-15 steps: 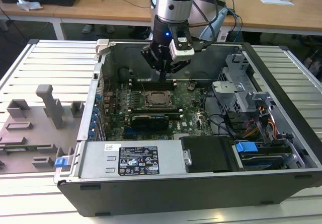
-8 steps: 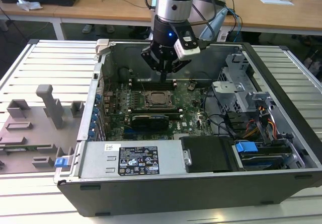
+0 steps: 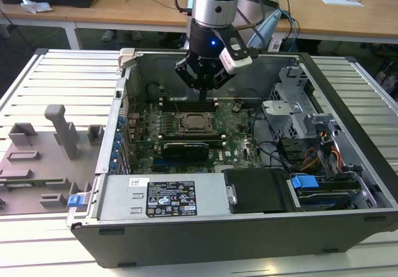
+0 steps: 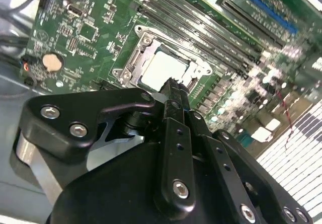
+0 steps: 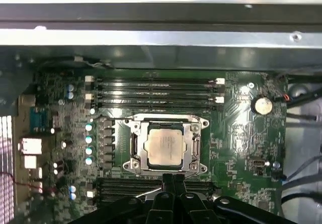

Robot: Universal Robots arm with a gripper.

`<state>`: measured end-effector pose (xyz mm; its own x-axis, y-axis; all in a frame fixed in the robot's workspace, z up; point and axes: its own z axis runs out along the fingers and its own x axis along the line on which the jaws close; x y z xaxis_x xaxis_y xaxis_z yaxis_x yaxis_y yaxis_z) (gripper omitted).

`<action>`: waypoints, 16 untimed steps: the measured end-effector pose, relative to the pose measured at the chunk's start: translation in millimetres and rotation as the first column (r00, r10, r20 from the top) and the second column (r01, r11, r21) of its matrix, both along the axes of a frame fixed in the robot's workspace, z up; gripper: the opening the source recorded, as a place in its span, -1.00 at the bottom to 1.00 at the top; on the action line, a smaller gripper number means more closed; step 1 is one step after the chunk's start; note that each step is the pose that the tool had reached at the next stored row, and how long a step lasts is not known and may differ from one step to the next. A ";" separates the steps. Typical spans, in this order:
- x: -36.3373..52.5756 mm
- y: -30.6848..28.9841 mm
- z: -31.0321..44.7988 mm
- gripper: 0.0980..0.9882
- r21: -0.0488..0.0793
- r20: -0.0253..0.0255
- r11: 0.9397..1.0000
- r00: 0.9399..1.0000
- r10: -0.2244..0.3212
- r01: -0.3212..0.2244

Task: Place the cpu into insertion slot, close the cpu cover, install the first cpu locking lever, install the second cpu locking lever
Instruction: 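Install the first cpu locking lever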

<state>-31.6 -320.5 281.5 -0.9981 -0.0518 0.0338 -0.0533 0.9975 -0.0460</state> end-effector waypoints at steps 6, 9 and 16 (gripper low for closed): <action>0.0 0.0 0.0 -0.98 0.032 0.003 0.995 0.995 0.096 -0.096; -0.2 0.0 0.0 -0.98 0.039 0.004 0.995 0.995 0.096 -0.096; -21.3 0.0 -0.4 -0.98 0.039 0.006 0.995 0.996 0.091 -0.091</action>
<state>-52.9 -320.5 281.1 -0.9893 -0.1434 0.0253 -0.1437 0.9896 -0.0078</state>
